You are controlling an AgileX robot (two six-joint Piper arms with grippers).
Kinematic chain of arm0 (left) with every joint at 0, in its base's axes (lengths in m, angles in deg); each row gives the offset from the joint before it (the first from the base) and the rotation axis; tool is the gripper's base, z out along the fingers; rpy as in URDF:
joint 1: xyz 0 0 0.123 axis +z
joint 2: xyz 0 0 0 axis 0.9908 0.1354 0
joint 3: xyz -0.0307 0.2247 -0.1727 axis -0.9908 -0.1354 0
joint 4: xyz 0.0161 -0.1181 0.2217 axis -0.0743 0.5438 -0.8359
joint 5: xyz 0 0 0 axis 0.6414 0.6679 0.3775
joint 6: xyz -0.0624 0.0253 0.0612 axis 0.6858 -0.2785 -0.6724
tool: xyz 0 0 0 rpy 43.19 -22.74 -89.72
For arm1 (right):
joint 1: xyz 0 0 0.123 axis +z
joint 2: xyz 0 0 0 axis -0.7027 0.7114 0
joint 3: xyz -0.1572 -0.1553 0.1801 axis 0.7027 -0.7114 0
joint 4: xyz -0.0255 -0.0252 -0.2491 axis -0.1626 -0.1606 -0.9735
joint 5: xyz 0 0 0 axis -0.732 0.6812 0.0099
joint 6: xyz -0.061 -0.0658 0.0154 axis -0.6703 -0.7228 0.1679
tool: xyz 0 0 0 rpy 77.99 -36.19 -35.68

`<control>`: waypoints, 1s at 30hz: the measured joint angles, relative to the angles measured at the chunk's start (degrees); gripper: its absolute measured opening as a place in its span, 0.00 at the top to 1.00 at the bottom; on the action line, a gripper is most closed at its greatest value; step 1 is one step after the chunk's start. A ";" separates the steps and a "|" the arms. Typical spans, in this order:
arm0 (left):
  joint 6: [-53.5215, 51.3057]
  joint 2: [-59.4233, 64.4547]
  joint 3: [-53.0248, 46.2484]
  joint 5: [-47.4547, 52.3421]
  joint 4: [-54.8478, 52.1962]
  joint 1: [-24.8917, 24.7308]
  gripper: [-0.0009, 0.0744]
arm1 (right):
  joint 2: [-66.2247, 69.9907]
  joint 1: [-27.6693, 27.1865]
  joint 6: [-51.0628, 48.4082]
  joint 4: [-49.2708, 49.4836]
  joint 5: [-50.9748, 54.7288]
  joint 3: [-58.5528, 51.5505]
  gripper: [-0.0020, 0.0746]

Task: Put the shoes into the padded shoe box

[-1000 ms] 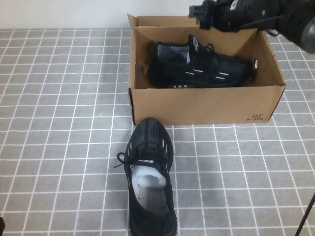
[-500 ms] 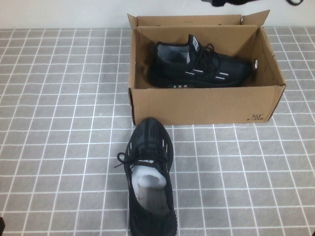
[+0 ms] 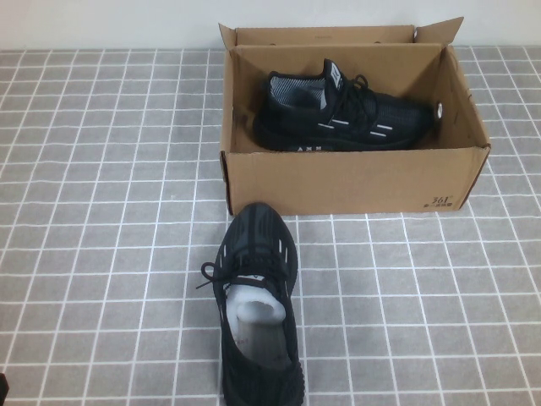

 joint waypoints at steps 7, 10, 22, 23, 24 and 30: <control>0.00 0.00 0.00 0.00 0.00 0.00 0.99 | -7.86 0.00 -1.09 -0.20 6.01 0.10 0.98; 0.00 0.00 0.00 0.00 0.00 0.00 0.99 | -11.02 0.00 -1.18 -0.42 7.79 0.10 0.98; 0.00 0.00 0.00 0.00 0.00 0.00 0.99 | -25.54 0.00 -0.09 -6.92 13.04 -8.93 0.98; 0.00 0.00 0.00 0.00 0.00 0.00 0.99 | -27.66 0.00 -0.09 -6.92 12.93 -11.79 0.98; 0.00 0.00 0.00 0.00 0.00 0.00 0.99 | -29.50 0.00 -0.09 -6.92 12.45 -14.28 0.98; 0.00 0.00 0.00 0.00 0.00 0.00 0.99 | -45.10 0.00 1.51 -6.92 3.55 -35.82 0.98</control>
